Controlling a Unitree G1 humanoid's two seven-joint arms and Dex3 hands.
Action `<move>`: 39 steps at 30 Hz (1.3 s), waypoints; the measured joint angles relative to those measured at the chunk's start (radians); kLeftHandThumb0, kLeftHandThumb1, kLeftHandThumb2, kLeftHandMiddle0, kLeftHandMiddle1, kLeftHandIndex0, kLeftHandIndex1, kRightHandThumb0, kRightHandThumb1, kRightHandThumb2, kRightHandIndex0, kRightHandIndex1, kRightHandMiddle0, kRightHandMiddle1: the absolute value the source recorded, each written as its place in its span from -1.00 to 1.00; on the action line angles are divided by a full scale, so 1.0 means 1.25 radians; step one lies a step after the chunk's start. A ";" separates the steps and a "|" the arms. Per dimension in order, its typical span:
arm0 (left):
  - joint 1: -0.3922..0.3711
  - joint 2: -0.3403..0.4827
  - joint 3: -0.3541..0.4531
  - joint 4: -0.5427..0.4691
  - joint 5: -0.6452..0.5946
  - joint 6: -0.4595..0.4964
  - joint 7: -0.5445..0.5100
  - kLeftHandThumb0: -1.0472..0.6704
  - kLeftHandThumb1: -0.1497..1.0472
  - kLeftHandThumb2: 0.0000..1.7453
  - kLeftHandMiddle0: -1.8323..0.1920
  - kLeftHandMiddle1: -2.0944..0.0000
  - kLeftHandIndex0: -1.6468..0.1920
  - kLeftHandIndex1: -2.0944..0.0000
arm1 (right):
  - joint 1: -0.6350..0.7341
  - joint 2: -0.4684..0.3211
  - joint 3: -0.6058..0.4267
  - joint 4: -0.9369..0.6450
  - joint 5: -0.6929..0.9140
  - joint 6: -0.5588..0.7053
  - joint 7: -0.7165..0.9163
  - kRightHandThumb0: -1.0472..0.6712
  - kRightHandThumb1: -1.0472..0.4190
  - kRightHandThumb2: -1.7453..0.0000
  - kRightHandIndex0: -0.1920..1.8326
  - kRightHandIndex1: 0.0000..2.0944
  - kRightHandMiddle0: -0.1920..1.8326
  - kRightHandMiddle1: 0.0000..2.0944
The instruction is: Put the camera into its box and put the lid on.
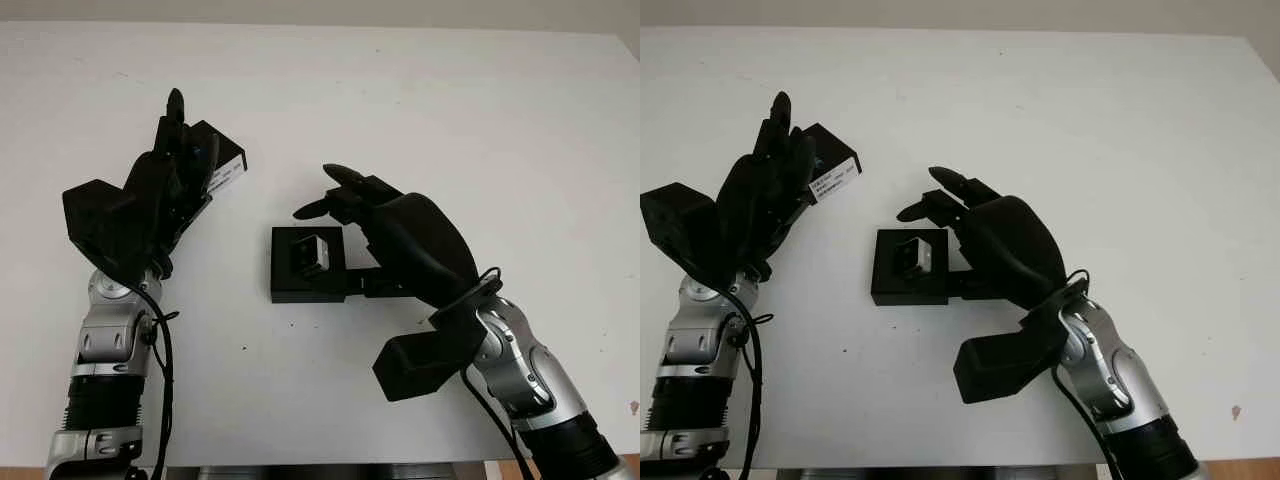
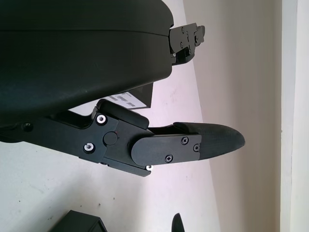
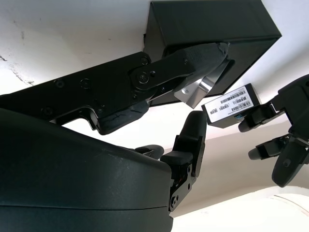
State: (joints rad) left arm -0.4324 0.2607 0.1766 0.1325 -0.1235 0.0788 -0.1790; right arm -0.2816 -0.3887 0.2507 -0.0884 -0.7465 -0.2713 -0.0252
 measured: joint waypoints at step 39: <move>0.000 0.000 0.000 -0.001 -0.002 -0.001 -0.009 -0.69 1.00 -0.49 1.00 1.00 1.00 1.00 | 0.000 -0.004 0.005 0.003 -0.007 -0.024 -0.012 -0.31 -0.89 0.94 -0.32 -0.69 -0.34 0.45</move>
State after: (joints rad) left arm -0.4323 0.2606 0.1772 0.1316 -0.1259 0.0774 -0.1898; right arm -0.2815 -0.3937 0.2564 -0.0843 -0.7550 -0.3012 -0.0402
